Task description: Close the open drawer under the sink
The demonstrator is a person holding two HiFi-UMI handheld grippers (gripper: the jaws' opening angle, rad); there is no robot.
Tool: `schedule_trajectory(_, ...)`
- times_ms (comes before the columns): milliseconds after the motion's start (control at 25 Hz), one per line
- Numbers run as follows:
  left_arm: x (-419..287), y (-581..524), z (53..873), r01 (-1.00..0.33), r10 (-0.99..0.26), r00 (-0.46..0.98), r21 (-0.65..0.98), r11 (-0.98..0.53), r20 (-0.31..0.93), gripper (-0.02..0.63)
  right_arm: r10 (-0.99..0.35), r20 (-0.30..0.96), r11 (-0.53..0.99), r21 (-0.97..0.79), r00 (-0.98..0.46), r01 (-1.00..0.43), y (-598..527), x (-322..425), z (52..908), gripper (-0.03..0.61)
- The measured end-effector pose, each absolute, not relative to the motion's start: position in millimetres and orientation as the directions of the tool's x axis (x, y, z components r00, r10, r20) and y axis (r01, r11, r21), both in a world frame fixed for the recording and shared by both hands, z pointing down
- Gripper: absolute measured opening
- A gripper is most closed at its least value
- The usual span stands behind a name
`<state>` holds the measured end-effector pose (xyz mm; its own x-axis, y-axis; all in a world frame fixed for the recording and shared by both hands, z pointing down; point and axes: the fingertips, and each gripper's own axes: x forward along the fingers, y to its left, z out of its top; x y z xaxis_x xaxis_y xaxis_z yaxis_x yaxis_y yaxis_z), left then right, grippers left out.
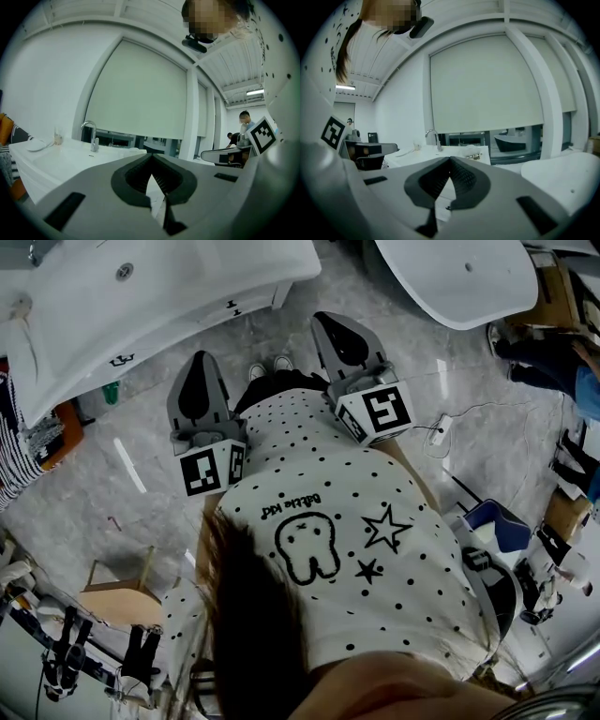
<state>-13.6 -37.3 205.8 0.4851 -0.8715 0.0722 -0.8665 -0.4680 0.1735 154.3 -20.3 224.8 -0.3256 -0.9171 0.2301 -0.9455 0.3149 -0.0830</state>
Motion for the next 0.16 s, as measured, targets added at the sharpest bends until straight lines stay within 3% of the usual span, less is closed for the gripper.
schedule_trajectory(160, -14.2, -37.2, 205.3, -0.866, -0.871, 0.486, 0.176, -0.468, 0.069, 0.005, -0.918, 0.229, 0.314, -0.082, -0.324, -0.946, -19.9, 153.9, 224.5, 0.014)
